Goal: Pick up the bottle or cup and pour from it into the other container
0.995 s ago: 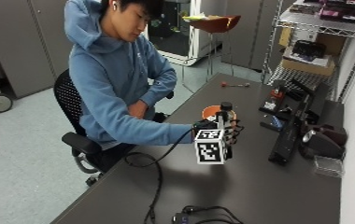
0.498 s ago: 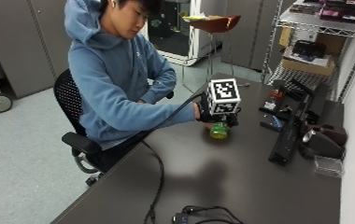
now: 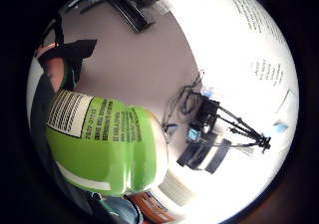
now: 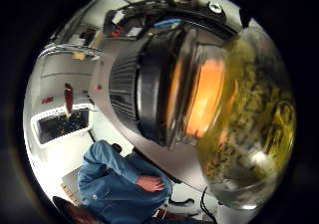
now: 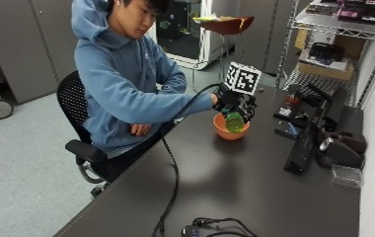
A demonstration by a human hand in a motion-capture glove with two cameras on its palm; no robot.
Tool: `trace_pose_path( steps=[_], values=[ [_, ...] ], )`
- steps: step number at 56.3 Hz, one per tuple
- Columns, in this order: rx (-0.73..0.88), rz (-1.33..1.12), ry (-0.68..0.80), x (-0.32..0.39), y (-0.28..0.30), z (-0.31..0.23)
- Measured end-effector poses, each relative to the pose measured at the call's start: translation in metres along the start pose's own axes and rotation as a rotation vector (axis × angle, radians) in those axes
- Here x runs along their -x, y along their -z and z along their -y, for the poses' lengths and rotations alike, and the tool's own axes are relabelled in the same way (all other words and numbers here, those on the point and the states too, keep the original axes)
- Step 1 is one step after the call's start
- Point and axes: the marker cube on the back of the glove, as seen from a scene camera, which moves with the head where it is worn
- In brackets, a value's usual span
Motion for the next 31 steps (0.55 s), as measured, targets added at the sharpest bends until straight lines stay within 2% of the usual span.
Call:
trace_pose_path(
  steps=[31],
  values=[
    [0.045, -0.047, 0.012, 0.018, -0.007, 0.007]
  ],
)
